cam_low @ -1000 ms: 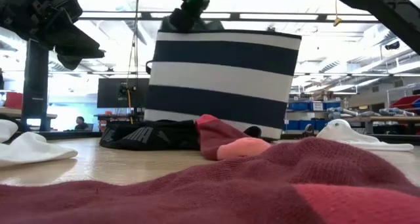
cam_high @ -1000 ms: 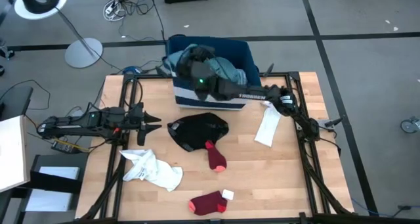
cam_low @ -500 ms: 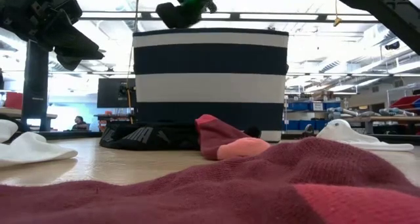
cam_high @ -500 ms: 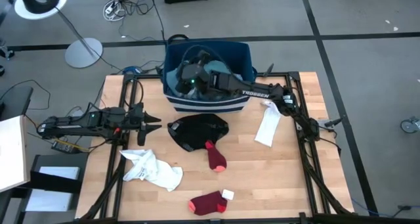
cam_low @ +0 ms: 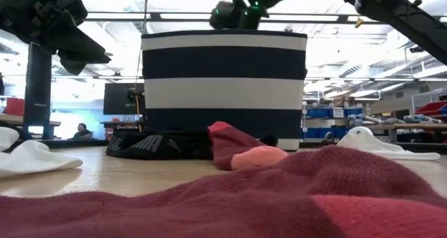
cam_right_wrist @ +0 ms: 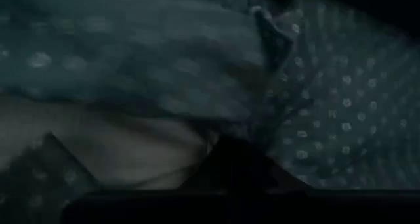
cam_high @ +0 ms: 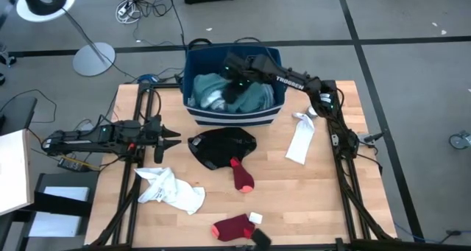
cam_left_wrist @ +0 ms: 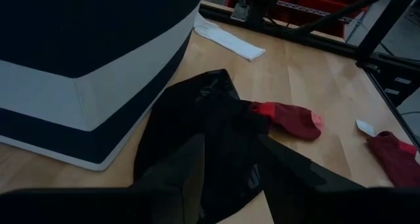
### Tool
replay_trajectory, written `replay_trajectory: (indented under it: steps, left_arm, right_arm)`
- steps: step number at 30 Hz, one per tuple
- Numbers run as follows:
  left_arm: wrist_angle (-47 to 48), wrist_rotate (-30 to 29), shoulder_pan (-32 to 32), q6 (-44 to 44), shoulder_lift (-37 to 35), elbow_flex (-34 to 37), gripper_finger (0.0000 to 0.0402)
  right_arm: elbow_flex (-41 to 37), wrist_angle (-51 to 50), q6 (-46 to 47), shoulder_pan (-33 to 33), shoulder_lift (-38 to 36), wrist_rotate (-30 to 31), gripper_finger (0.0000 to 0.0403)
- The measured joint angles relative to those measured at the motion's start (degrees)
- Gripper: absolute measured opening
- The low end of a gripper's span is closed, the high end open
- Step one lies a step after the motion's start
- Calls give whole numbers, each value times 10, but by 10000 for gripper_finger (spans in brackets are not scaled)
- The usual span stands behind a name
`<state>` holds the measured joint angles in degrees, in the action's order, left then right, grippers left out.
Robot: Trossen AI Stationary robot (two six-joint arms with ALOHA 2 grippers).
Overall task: Sort clothes
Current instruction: Put the green shirt into the blue laundry bin
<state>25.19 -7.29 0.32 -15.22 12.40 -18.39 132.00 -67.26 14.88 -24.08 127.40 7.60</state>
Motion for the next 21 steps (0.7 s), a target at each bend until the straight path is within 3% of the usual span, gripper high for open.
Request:
replay_trajectory:
  steps: [10,21]
  left_arm:
    - [0,0,0,0,0,0,142]
    - [0,0,0,0,0,0,142]
  right_arm:
    - [-95,-61,11,-22,0,3,0]
    - [16,-110,14,-10,-44,3,0]
